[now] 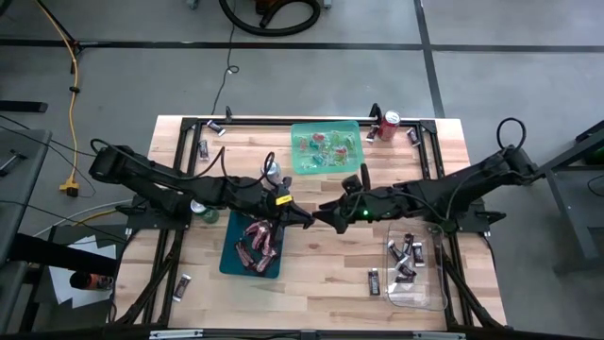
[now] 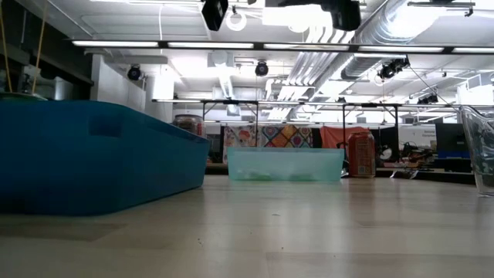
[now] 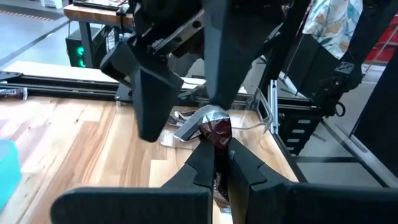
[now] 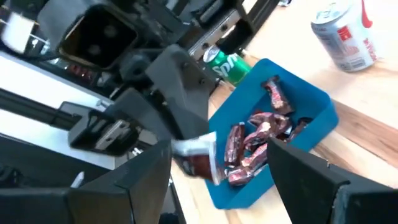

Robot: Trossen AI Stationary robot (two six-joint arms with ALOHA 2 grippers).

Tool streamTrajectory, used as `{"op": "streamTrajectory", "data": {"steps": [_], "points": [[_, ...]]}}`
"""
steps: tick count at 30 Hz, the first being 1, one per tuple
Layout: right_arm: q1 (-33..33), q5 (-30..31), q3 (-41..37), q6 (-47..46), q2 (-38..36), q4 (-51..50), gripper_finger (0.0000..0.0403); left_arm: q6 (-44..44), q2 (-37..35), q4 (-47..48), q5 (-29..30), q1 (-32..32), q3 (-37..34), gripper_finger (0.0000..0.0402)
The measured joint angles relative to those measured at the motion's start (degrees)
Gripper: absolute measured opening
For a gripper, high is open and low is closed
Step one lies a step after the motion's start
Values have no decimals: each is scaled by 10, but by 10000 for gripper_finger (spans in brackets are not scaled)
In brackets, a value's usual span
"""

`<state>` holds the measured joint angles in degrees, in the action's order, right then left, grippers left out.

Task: Organize candy in baskets
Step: Put the dark brown chocolate bar into the transparent bin

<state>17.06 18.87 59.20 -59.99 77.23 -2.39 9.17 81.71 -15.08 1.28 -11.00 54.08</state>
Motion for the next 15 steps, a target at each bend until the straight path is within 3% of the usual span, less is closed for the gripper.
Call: {"op": "streamTrajectory", "data": {"steps": [6,15], "points": [[-6,-6,0,-6,15,9,222,-23,0,6,6,3,0,0],[-6,-18,0,23,23,45,91,-21,1,3,9,12,0,7]]}}
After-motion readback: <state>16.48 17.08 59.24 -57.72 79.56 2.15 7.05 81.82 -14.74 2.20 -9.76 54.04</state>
